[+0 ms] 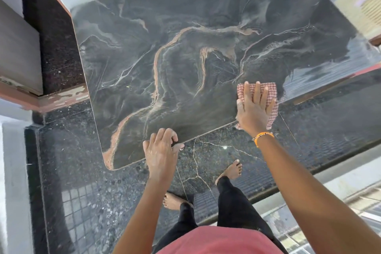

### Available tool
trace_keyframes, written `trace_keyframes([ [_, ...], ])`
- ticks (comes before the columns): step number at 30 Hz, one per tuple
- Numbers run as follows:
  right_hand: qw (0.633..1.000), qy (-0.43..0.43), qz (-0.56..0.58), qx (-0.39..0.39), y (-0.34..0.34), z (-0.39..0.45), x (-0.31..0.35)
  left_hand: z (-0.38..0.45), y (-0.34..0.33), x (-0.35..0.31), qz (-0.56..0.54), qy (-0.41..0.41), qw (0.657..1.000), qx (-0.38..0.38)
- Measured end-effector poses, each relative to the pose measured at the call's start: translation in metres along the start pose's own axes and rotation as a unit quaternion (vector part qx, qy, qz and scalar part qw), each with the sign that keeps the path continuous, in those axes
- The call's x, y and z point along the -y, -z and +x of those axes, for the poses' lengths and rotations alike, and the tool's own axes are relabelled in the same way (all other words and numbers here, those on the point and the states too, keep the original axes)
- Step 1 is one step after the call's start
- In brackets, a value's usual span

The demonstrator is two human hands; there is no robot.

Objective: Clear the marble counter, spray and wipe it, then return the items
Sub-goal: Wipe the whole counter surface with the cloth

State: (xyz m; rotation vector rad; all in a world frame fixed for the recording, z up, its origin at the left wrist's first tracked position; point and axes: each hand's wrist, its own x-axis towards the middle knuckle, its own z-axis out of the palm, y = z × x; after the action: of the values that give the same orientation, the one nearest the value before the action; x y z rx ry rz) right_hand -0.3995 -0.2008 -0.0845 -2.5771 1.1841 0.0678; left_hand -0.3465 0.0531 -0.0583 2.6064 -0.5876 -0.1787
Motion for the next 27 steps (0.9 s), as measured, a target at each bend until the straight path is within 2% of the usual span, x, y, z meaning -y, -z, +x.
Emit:
trace_keyframes([
  [6,0.989,0.14,-0.025,0.033,-0.026,-0.034,0.084,-0.003,-0.001,0.002,0.007,-0.003,1.0,-0.025],
  [10,0.952,0.292,-0.035,0.082,-0.037,-0.047,0.129,-0.007,0.0,0.006,0.021,0.033,0.998,-0.051],
  [15,0.892,0.436,-0.082,0.084,-0.034,-0.048,0.094,-0.008,-0.005,-0.005,0.022,0.073,0.996,-0.04],
  [17,0.886,0.446,-0.099,0.077,-0.027,-0.035,0.066,-0.006,-0.009,-0.015,0.007,0.068,0.997,-0.035],
  [19,0.894,0.429,-0.103,0.072,-0.018,-0.017,0.039,-0.003,-0.015,-0.029,-0.002,0.059,0.998,-0.02],
  [27,0.956,0.275,-0.095,0.039,0.031,0.074,-0.086,0.034,-0.053,-0.122,0.009,-0.031,0.999,0.036],
])
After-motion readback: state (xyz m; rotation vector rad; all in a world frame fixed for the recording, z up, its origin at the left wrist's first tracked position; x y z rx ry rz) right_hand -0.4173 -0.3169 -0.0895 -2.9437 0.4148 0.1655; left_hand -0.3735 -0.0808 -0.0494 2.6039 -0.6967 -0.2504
